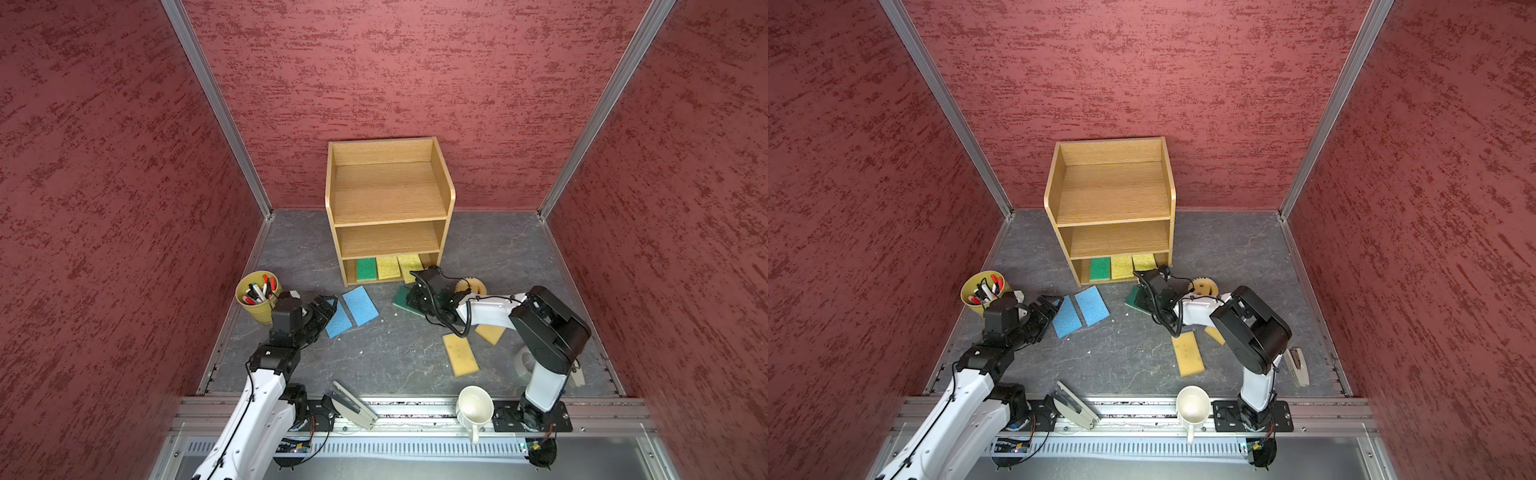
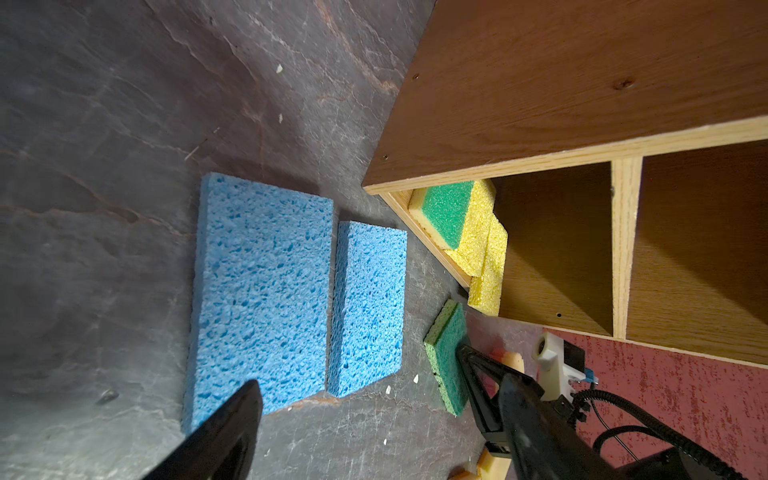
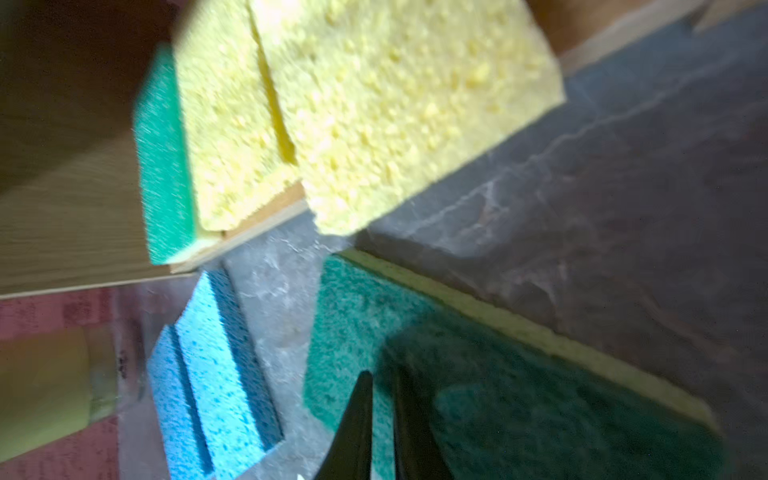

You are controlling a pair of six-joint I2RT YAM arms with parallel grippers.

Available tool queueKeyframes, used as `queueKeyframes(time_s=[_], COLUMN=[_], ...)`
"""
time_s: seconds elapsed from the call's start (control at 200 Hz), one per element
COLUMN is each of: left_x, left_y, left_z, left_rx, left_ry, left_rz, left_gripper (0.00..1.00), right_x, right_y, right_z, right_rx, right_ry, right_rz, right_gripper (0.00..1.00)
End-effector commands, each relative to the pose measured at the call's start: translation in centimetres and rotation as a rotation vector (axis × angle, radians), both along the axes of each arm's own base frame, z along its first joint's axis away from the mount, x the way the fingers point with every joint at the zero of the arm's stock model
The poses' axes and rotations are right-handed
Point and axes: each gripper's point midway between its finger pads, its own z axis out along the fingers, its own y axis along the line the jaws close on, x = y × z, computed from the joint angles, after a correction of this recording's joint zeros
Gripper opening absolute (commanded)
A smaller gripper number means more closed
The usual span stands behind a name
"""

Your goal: Place and organize the cleaning sponges onto the shelf

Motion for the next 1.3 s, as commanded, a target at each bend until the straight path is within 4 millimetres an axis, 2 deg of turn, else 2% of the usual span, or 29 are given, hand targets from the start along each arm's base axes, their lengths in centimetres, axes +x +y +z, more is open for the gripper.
queueKeyframes(time_s=[0.0,0.13,0.23,0.371,0.506,0.626,0.736,0.817,0.882,0.972,1.057,1.297], left_x=[-0.4,-0.5,-0.4,-0.1,0.3,0.5,0.5,0.6,0.8,0.9,1.0,0.7], left_y=[0.3,0.5,0.4,0.3,0.2,0.3,0.4,0.4,0.3,0.2,0.2,0.5], left_z=[0.5,0.6,0.5,0.2,0.2,0.3,0.3,0.2,0.2,0.2,0.3,0.3], left_rx=[0.031,0.035,0.034,0.026,0.025,0.03,0.035,0.032,0.028,0.022,0.021,0.033], left_ry=[-0.014,-0.02,-0.014,-0.008,-0.009,-0.008,-0.006,-0.006,-0.008,-0.007,-0.007,-0.012], left_rz=[0.001,0.01,0.003,-0.001,-0.001,-0.001,0.002,0.006,0.005,0.001,0.0,0.012], left_gripper=[0.9,0.9,0.9,0.9,0.9,0.9,0.9,0.9,0.9,0.9,0.9,0.9], right_x=[-4.1,-5.5,-6.8,-9.3,-11.9,-12.9,-11.3,-8.8,-6.5,-3.3,-1.1,2.4], right_y=[-4.7,-5.6,-5.3,-2.0,1.5,3.9,4.3,3.2,1.9,-0.5,-1.7,-1.6], right_z=[-4.6,-5.0,-4.3,-2.8,-2.1,-0.3,3.4,5.9,7.0,7.3,6.8,5.0], right_rx=[-0.271,-0.353,-0.383,-0.332,-0.257,-0.17,-0.128,-0.081,-0.006,0.106,0.189,0.338], right_ry=[0.151,0.17,0.154,0.102,0.086,0.061,-0.039,-0.095,-0.11,-0.114,-0.108,-0.137], right_rz=[0.084,0.15,0.213,0.378,0.515,0.586,0.56,0.475,0.392,0.251,0.154,0.003], right_gripper=[0.1,0.01,0.0,0.0,0.01,0.01,0.0,0.0,0.0,0.0,0.0,0.0])
